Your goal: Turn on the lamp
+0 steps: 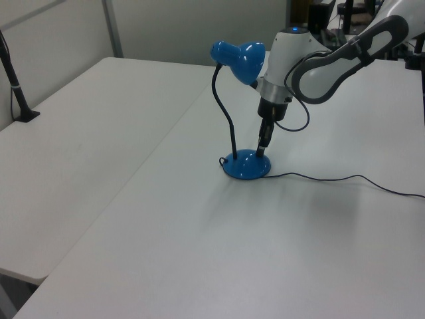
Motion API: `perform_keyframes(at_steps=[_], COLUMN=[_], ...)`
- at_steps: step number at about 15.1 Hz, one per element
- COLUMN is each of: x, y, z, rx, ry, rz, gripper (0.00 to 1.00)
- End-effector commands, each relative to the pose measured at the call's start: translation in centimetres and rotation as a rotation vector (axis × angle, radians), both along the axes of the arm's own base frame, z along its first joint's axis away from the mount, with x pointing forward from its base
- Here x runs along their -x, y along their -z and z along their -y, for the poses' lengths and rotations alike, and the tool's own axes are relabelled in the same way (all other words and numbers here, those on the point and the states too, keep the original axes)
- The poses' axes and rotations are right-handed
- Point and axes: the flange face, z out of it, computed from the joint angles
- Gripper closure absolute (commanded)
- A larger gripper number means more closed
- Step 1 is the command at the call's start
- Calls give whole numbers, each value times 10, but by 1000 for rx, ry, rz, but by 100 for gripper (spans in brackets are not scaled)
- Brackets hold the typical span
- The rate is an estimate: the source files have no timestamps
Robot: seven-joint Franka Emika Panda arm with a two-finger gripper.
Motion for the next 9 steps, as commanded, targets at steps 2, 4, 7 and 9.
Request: perform_keyframes(at_steps=[2,4,7,9], x=[-5,-5,-3,8], y=[12,13,1,-17], z=[-7,-7,-6,-1], rx=[4,4,6,22], ry=[14,14,13,2], rz=[22,21,21,-48], gripper=[100,100,100,100])
